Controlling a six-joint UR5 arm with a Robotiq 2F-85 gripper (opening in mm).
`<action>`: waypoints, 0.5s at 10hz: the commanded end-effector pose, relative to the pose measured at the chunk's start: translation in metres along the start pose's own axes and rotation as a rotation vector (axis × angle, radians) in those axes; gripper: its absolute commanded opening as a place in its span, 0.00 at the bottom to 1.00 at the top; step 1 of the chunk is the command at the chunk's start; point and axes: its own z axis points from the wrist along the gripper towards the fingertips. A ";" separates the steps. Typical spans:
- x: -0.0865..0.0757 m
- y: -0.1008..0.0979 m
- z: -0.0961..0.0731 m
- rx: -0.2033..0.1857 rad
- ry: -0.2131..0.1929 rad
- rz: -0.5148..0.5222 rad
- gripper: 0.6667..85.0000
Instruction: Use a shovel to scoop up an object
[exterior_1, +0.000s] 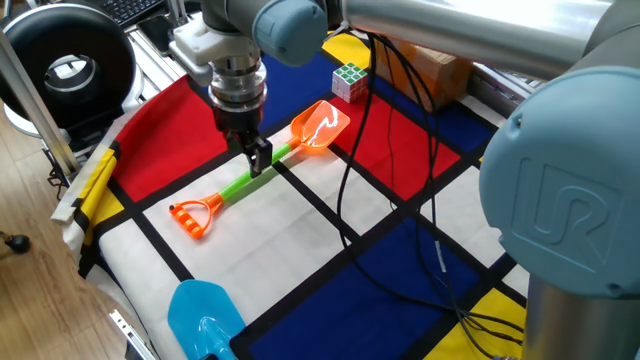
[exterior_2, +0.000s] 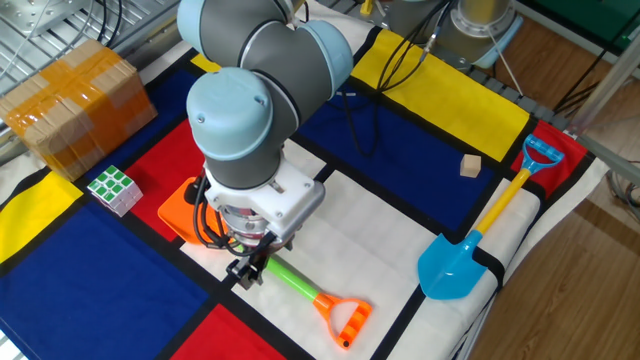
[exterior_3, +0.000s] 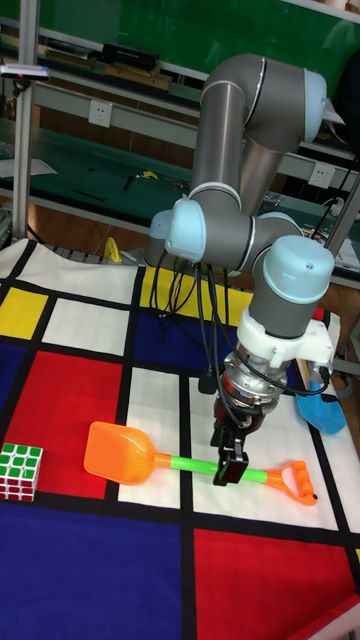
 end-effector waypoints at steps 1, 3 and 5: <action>0.000 0.002 0.000 -0.008 -0.008 0.019 0.79; -0.002 0.002 0.005 -0.005 -0.005 0.022 0.80; -0.002 0.001 0.009 0.001 0.001 0.025 0.80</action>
